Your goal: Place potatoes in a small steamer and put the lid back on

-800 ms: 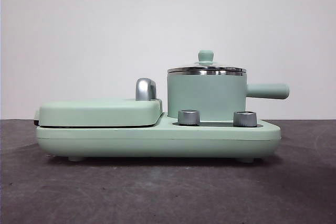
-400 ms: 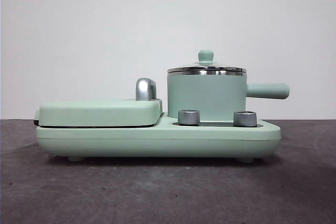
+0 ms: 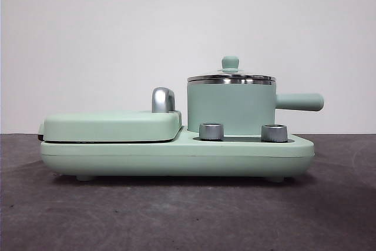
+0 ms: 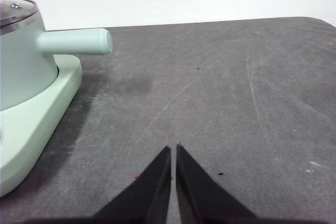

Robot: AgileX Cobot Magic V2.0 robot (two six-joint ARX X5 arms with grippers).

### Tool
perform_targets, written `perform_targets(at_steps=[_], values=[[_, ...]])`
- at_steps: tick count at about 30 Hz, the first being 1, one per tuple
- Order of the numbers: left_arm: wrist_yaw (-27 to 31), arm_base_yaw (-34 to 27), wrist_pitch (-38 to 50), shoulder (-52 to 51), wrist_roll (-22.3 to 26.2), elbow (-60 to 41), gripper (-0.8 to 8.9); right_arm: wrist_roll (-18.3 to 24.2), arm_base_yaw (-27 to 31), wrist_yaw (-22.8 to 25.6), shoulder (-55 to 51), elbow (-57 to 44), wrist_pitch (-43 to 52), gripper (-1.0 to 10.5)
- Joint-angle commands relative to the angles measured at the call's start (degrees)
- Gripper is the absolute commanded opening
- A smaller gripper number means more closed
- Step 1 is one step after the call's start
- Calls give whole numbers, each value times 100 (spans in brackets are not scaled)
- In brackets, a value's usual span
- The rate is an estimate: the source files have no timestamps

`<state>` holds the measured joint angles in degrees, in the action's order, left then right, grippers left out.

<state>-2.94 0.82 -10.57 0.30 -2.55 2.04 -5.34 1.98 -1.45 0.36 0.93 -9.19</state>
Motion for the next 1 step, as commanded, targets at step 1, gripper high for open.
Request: perform_targets(at_steps=[1], values=[[-2, -9, -13, -11, 37, -61, 5, 42, 0, 0, -15, -26, 61, 15]])
